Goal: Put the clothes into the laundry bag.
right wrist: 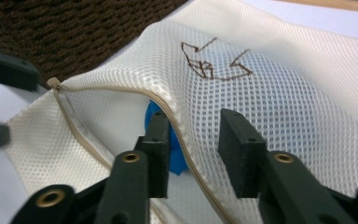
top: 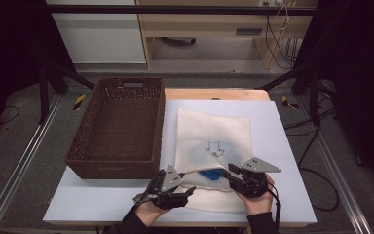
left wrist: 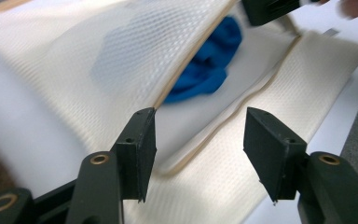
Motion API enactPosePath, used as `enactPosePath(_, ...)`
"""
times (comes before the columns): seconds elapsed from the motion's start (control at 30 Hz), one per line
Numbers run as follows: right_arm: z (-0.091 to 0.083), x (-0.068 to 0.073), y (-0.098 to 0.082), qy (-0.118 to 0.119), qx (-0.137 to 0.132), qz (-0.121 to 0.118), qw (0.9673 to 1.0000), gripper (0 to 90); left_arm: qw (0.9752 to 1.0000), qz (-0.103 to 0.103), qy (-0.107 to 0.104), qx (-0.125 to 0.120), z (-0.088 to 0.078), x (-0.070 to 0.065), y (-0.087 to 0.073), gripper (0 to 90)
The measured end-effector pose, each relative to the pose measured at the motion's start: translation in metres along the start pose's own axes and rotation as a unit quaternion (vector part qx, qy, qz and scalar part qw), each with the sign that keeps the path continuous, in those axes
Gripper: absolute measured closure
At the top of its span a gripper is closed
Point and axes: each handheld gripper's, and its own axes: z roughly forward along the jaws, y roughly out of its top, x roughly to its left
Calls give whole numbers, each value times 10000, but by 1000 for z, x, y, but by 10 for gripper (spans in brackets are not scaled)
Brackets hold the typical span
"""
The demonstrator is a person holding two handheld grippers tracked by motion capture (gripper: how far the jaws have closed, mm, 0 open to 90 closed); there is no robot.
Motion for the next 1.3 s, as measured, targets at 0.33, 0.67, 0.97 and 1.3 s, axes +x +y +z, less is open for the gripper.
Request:
enactPosePath(0.33,-18,-1,-6,-401,-15,190,9990,422,9989,-303,284,220,1,33,-28,436)
enactPosePath(0.67,-36,-24,-38,-1300,432,621,9886,434,9980,-420,208,432,13,45,-34,517)
enactPosePath(0.97,-18,-39,-53,-1237,1121,772,9829,589,9963,-461,3,731,24,50,-45,671)
enactPosePath(1.3,-15,-47,-52,-1363,1267,656,9803,636,9979,-207,94,611,22,37,-44,720)
